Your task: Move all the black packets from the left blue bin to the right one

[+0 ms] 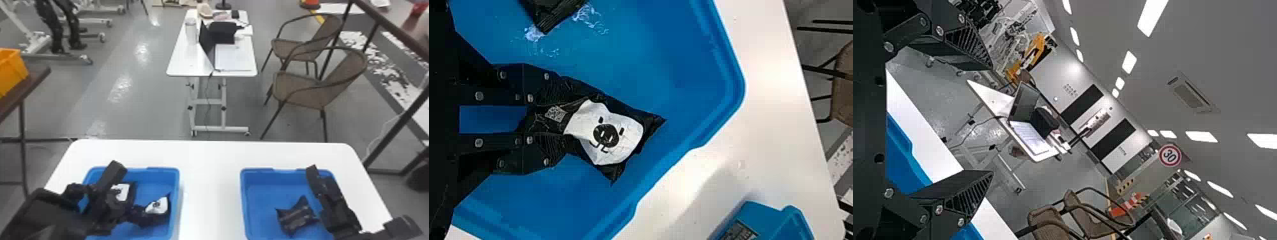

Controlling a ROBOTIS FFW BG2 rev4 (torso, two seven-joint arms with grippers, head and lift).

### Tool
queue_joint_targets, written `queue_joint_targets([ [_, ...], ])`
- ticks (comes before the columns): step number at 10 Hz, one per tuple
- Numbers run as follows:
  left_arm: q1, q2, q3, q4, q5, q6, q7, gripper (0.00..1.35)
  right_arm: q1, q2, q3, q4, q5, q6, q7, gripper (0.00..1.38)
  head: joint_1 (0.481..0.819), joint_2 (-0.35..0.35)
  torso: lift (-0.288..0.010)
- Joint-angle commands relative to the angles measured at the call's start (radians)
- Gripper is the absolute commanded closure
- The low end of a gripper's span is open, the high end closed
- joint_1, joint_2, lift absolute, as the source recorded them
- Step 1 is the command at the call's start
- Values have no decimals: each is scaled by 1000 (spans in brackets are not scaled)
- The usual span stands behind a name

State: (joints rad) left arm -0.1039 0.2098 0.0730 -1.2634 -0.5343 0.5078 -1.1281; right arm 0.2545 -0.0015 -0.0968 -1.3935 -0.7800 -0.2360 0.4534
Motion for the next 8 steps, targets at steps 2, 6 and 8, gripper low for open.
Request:
queue_joint_targets([
  [2,121,-1,53,-300,13,43,-33,1210,0,2,9,-7,1,3,4,297,695,7,0],
  [6,96,-59,25,-495,201,-68,27,1208,-35,2,52,-50,51,37,19,298,695,-13,0],
  [8,-10,-46,-102,-370,303,-143,93,1208,-92,2,92,-48,67,40,44,298,695,-36,0],
])
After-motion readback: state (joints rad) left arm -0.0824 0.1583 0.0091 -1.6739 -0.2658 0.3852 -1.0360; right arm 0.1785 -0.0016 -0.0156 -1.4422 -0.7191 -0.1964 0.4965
